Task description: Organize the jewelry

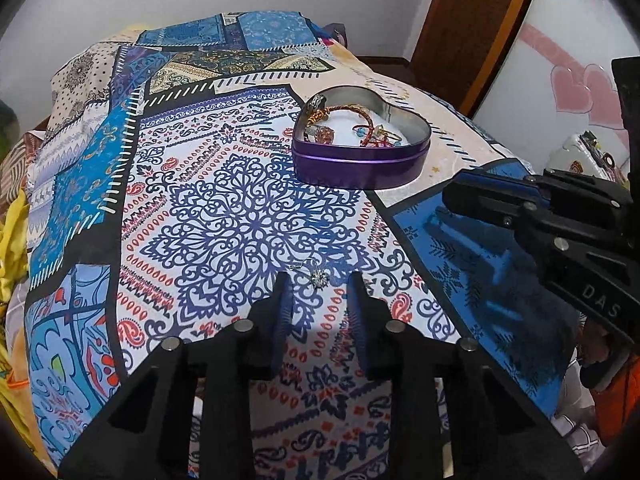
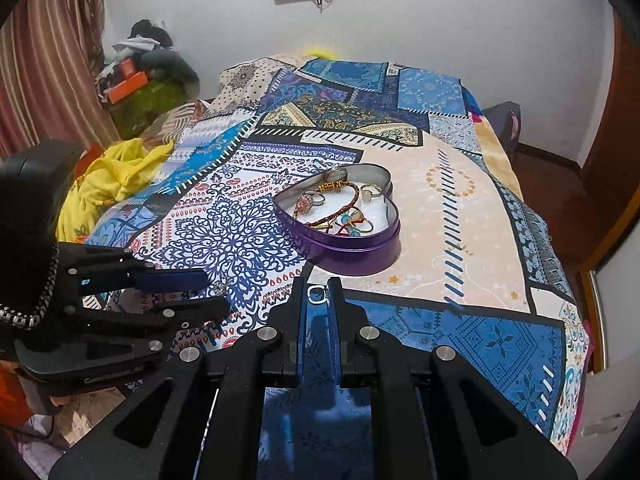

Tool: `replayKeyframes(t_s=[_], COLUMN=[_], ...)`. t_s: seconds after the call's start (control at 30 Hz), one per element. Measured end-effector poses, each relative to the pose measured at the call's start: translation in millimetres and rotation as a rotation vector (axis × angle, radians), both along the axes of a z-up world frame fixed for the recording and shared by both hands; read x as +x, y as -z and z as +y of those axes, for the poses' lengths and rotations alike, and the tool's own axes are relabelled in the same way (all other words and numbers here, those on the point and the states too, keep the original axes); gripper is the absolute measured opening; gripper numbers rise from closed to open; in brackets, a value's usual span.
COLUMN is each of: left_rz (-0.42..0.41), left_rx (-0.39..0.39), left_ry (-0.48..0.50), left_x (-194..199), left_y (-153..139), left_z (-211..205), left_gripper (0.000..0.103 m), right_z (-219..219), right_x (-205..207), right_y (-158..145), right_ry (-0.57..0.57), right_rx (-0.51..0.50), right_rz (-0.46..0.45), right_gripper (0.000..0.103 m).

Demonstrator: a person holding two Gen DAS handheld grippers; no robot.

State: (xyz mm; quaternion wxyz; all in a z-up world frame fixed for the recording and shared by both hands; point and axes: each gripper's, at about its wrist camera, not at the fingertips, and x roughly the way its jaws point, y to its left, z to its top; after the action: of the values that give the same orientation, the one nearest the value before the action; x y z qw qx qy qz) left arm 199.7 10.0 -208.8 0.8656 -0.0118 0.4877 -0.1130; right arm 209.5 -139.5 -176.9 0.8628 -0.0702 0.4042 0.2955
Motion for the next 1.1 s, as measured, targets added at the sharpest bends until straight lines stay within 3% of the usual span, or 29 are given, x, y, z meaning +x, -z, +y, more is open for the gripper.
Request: replayKeyframes(t_s=[0.17,0.5,1.1], left_rz=[-0.001,-0.038,-0.217], left_rx=[-0.002,-0.015,0.026], left_ry=[0.0,-0.018,-0.011], left_x=[1,-1,18], left_y=[1,-14,-76], left_z=[-1,4,-2], left_gripper=[0.008,0.008,0.008], right_z=[0,-6,-11], right_x=[1,1,12], right_y=[2,-11,-46], right_ry=[0.002,0.015,0.044], right_rx=[0.007,0.023,0.073], right_rz=[0.009,-0.017,-0.111], right_gripper=[0.009,0.009,0.009])
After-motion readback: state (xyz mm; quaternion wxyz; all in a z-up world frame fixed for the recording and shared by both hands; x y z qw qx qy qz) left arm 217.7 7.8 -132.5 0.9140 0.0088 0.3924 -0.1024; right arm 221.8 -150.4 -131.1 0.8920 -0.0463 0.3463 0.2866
